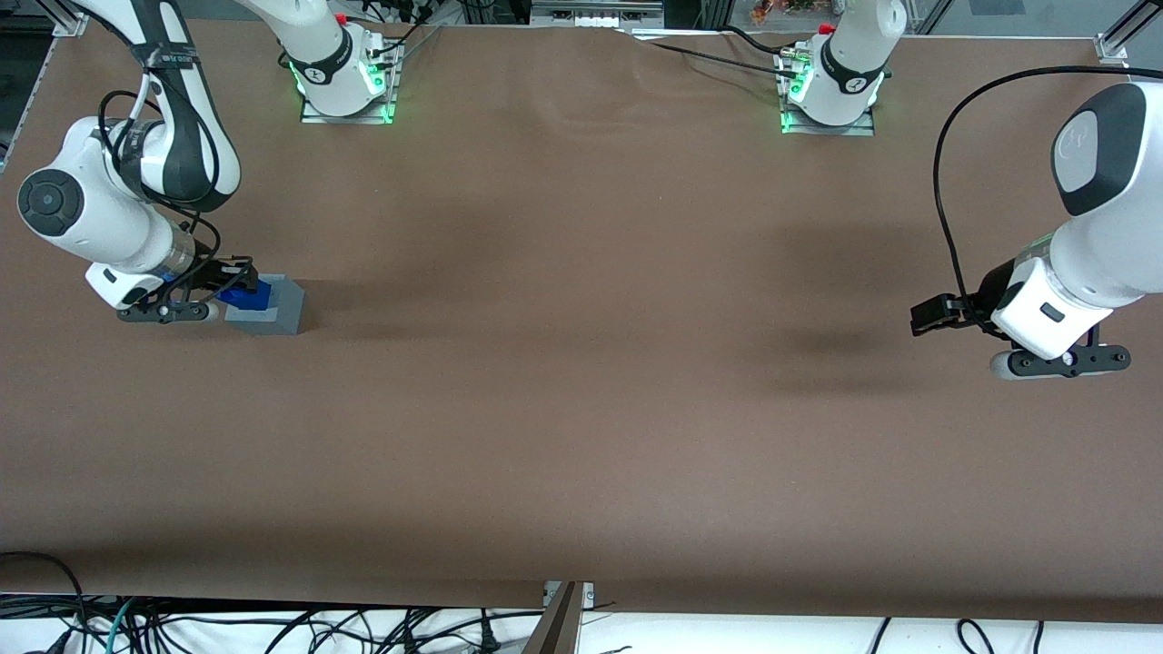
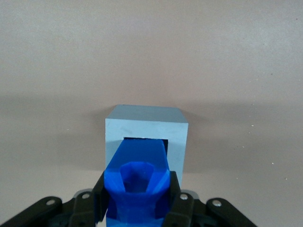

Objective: Insert blue part into gray base with right arm
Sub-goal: 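Lower and press the blue part down into the gray base hole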

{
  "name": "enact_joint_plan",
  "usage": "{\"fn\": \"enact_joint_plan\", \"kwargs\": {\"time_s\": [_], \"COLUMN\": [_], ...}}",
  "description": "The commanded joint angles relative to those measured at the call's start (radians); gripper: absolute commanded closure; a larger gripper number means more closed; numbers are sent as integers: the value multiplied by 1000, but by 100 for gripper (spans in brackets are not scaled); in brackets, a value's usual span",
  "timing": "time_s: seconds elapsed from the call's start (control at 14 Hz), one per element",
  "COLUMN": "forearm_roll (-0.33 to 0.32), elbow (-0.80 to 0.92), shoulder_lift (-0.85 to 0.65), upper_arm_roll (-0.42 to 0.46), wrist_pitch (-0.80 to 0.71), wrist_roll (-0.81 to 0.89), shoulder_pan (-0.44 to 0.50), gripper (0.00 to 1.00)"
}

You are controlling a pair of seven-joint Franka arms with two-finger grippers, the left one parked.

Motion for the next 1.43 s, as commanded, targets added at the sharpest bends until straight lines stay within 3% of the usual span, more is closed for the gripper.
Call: {"fn": "enact_joint_plan", "kwargs": {"time_s": [0.0, 1.36], "forearm_roll": [-2, -1], "elbow": [-23, -23], "shoulder_lift": [7, 10], "upper_arm_roll": [2, 0], "wrist_pitch": [4, 27], "wrist_roll": [0, 70], "shoulder_pan": [-5, -5], "gripper": [87, 86]}}
